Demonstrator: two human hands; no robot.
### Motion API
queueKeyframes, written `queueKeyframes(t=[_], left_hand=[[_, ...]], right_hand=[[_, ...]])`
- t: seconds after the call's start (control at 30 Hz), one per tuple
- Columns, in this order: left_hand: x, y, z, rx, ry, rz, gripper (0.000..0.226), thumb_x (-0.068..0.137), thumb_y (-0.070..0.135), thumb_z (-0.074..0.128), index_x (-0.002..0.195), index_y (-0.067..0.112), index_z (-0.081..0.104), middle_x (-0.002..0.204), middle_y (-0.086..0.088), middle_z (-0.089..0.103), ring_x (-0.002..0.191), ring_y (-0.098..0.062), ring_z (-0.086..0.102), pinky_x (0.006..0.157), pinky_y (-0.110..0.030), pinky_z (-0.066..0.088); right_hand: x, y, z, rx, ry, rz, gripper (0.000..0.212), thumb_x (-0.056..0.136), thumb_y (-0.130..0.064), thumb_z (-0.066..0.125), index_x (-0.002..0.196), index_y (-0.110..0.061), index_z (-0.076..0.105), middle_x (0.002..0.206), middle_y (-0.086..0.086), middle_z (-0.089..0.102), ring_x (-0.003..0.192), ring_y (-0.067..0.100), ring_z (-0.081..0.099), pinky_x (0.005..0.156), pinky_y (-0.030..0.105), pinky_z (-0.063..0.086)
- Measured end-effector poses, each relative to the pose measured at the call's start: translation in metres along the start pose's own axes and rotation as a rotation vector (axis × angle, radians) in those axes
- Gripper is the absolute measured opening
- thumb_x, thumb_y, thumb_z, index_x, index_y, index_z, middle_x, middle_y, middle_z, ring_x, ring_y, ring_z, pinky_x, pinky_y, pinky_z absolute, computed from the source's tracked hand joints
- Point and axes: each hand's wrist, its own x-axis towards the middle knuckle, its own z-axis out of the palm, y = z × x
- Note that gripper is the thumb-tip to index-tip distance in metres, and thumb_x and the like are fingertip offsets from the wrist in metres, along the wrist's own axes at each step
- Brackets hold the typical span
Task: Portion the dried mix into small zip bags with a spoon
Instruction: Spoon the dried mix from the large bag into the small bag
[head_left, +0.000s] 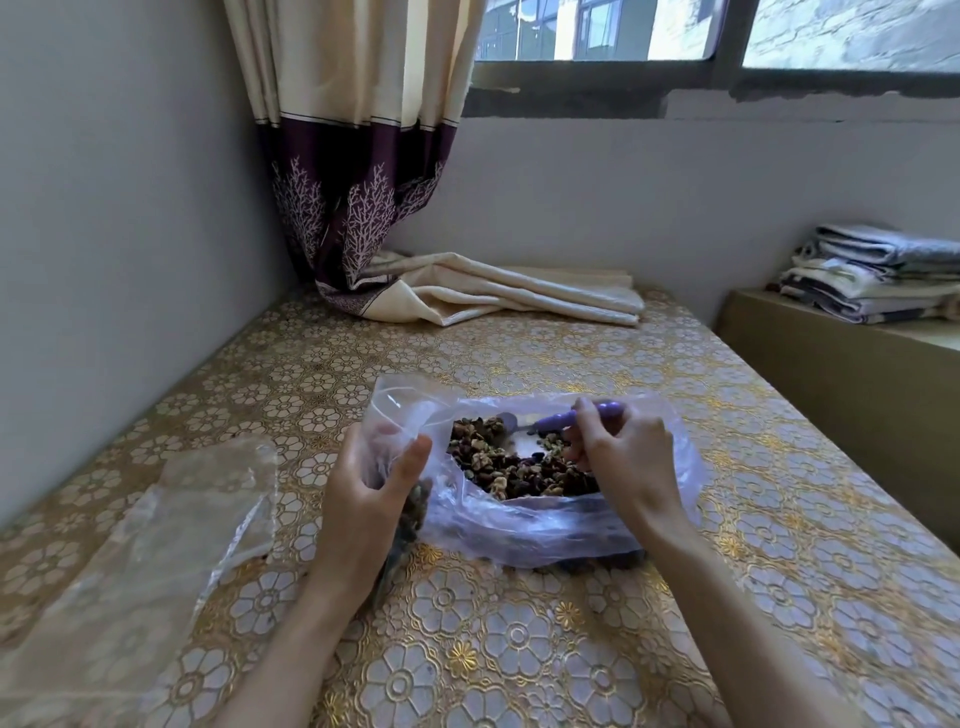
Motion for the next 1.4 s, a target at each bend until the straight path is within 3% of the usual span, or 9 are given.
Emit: queueKeyframes(t=[0.23,0.33,0.5,0.67,0.83,0.93,1.07,1.3,1.4], left_hand=[[0.003,-0.004,0.000,0.003,0.012,0.010,0.081,0.049,0.089,0.051,0.100,0.025,0.053,0.079,-0.012,0.064,0.060,-0.011,0.064,0.057,-0.015,0.048],[0.002,-0.005,0.000,-0.010,0.021,0.015,0.079,0.051,0.087,0.053,0.100,0.025,0.054,0.079,-0.011,0.066,0.061,-0.010,0.065,0.057,-0.013,0.048],[0.003,-0.003,0.001,0.005,0.020,0.010,0.078,0.052,0.086,0.053,0.101,0.025,0.055,0.083,-0.017,0.064,0.067,-0.017,0.065,0.060,-0.016,0.050],[0.002,-0.001,0.002,0.023,0.009,0.001,0.076,0.051,0.088,0.051,0.101,0.031,0.053,0.090,-0.024,0.063,0.077,-0.030,0.063,0.070,-0.033,0.052],[0.002,-0.001,0.003,0.032,-0.007,-0.015,0.077,0.050,0.088,0.052,0.103,0.032,0.052,0.093,-0.029,0.060,0.081,-0.045,0.058,0.075,-0.058,0.048],[0.002,-0.004,0.003,0.049,-0.004,-0.026,0.076,0.048,0.089,0.052,0.099,0.033,0.051,0.077,-0.023,0.062,0.066,-0.041,0.058,0.060,-0.047,0.051],[0.001,-0.001,0.003,0.062,0.002,0.006,0.087,0.047,0.090,0.051,0.101,0.022,0.052,0.051,0.006,0.052,0.038,-0.001,0.040,0.038,-0.011,0.030],[-0.001,0.003,0.002,0.033,-0.005,0.007,0.096,0.046,0.090,0.052,0.106,0.015,0.051,0.046,0.010,0.048,0.036,0.001,0.036,0.038,-0.008,0.028],[0.000,0.001,0.002,0.028,-0.012,-0.001,0.099,0.044,0.090,0.053,0.106,0.013,0.051,0.048,0.011,0.051,0.039,0.002,0.043,0.044,-0.012,0.041]], right_hand=[[0.003,-0.004,0.003,0.134,-0.210,0.133,0.040,0.095,-0.023,0.053,0.064,-0.030,0.076,0.075,0.005,0.074,0.062,0.019,0.064,0.059,0.032,0.049],[0.004,-0.007,0.000,0.215,-0.236,0.178,0.039,0.095,-0.020,0.052,0.065,-0.023,0.077,0.081,0.006,0.075,0.054,0.013,0.063,0.042,0.019,0.037],[0.005,-0.007,-0.001,0.273,-0.222,0.229,0.037,0.095,-0.016,0.052,0.067,-0.008,0.075,0.082,0.009,0.075,0.047,0.011,0.053,0.035,0.016,0.028],[0.008,-0.008,-0.010,0.437,-0.206,0.292,0.047,0.096,-0.014,0.049,0.057,-0.016,0.075,0.080,0.010,0.074,0.045,0.007,0.050,0.035,0.014,0.029],[0.011,-0.008,-0.016,0.500,-0.142,0.291,0.040,0.095,-0.010,0.049,0.062,-0.007,0.072,0.072,0.010,0.073,0.044,0.007,0.050,0.034,0.014,0.030],[0.013,-0.009,-0.020,0.531,-0.092,0.276,0.026,0.094,-0.010,0.051,0.076,-0.001,0.067,0.070,0.014,0.070,0.043,0.009,0.050,0.034,0.014,0.030],[0.008,-0.014,-0.025,0.526,-0.083,0.203,0.029,0.094,-0.013,0.052,0.072,-0.005,0.068,0.070,0.011,0.071,0.043,0.008,0.050,0.036,0.014,0.030],[0.004,-0.043,-0.035,0.621,-0.094,0.103,0.025,0.095,-0.014,0.050,0.082,0.001,0.066,0.073,0.014,0.071,0.047,0.010,0.049,0.036,0.014,0.032],[0.002,-0.055,-0.036,0.600,-0.139,0.032,0.026,0.095,-0.014,0.050,0.083,0.003,0.066,0.074,0.011,0.072,0.047,0.010,0.051,0.037,0.014,0.032]])
